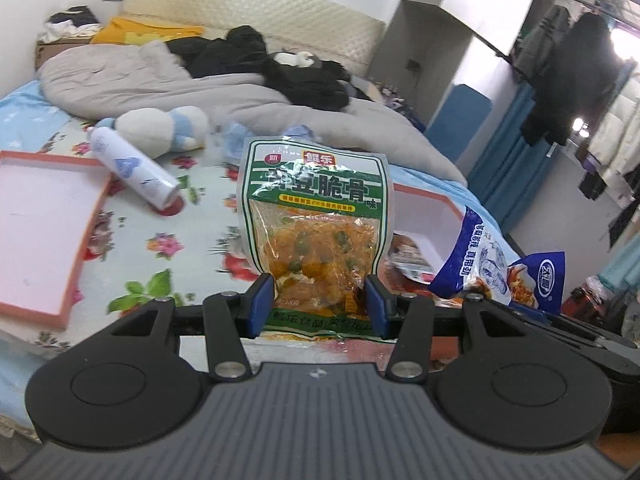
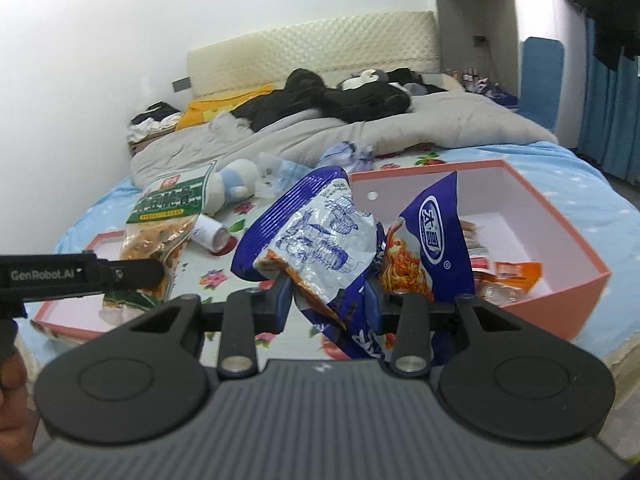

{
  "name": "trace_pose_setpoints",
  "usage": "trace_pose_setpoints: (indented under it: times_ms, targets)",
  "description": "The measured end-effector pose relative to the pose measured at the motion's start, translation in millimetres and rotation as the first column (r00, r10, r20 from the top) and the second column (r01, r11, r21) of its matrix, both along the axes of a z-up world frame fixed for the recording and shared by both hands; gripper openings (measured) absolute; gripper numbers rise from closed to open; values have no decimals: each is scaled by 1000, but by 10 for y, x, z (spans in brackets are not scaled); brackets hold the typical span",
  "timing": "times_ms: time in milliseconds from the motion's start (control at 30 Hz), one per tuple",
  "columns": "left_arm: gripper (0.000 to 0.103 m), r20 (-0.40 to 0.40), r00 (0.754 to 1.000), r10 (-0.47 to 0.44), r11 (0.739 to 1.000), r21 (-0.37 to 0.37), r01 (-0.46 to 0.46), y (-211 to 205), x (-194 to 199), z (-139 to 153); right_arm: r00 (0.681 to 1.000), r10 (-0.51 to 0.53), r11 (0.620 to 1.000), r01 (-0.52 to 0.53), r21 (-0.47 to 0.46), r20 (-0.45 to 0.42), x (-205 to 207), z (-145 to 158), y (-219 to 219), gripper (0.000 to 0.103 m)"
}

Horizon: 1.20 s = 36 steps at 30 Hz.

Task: Organize snacks
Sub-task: 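Lift both held packs and carry them over the pink box, then open both tools to drop the packs into the pink box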

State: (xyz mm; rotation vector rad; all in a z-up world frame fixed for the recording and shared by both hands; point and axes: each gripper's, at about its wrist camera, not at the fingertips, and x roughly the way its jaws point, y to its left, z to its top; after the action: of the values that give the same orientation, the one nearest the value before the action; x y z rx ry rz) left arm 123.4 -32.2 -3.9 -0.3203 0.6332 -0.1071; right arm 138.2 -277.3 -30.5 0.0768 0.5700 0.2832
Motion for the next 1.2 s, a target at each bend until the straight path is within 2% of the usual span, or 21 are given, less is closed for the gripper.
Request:
trace_pose_setpoints:
  times_ms: [267, 500, 933, 1200]
  targets:
    - [55, 12, 994, -107, 994, -16, 107, -502, 206, 53, 996, -92, 996, 92, -19, 9, -23, 53, -432, 40]
    - [55, 5, 986, -169, 985, -20, 170, -827, 530, 26, 991, -131, 990, 131, -42, 18, 140, 58, -635, 40]
    - [55, -101, 971, -216, 976, -42, 212, -1148, 1354, -286, 985, -158, 986, 154, -68, -62, 688, -194, -937, 41]
    - [55, -168, 948, -270, 963, -45, 267, -1435, 1968, -569, 977, -167, 983, 154, -101, -131, 1203, -457, -1067, 41]
